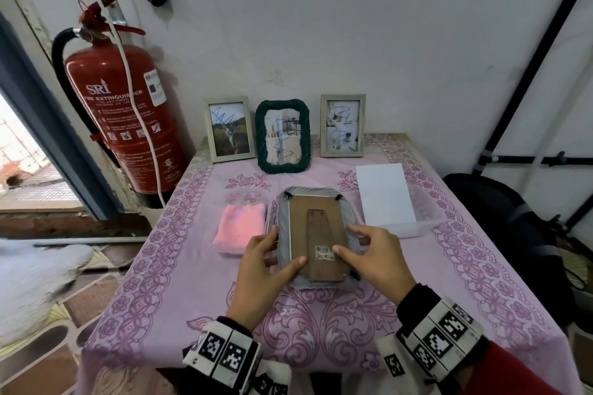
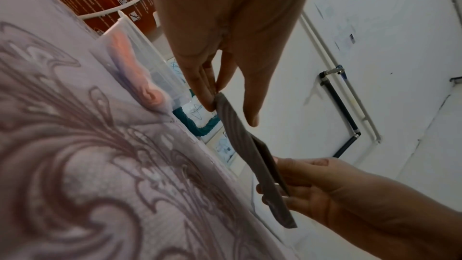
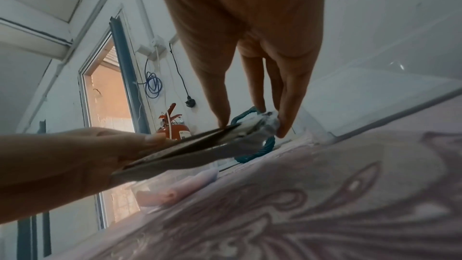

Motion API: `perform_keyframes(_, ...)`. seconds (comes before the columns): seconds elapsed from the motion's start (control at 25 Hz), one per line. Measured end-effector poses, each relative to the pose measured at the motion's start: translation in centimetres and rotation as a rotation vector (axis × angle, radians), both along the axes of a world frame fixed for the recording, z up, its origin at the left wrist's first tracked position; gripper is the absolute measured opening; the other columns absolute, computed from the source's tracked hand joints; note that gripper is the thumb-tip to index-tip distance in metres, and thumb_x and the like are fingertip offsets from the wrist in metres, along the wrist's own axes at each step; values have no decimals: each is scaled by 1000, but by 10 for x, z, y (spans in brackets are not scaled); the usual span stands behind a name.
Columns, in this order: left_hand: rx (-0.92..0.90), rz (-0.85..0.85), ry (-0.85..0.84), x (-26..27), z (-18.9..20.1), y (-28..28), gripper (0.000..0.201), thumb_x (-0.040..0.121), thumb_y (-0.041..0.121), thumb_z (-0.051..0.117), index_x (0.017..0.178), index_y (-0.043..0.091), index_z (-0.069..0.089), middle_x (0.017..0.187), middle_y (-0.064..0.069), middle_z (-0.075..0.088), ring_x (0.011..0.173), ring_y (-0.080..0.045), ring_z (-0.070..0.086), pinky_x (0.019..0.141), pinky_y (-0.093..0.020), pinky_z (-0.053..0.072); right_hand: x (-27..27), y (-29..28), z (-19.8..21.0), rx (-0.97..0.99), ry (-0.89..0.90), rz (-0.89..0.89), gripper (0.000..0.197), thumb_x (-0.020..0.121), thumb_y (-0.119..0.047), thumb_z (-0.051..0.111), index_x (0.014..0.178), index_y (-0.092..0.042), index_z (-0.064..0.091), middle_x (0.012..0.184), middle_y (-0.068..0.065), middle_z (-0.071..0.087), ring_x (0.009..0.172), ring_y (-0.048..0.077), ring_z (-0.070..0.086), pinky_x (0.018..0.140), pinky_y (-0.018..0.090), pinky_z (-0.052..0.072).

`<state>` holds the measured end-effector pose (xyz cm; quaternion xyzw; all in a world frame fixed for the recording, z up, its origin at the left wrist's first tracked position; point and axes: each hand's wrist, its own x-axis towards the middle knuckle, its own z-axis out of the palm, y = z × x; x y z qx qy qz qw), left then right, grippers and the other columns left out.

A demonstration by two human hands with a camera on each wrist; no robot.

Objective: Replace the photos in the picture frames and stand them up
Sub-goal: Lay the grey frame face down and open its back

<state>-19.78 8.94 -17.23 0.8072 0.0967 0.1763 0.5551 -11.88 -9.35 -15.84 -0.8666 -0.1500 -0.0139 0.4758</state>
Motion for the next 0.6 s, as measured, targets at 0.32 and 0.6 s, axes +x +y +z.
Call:
perform_keyframes(0.32,84,-107,125,6,-18,-3,62,70,15,80,126,14,55,114,-8,61,99,-15,62,82,-28,56,7,-11,-16,-150,82,43,61,73,-25,79,126,-6,57,126,7,61,115,17,57,92,20,42)
perform_keyframes(0.6,152,-55,213,7,-22,-3,72,69,17,81,132,5,47,119,-9,47,105,-17,55,93,-26,50,9,-13,-18,-228,41,83,57,72,-27,79,123,-8,60,122,5,64,112,17,58,89,15,39)
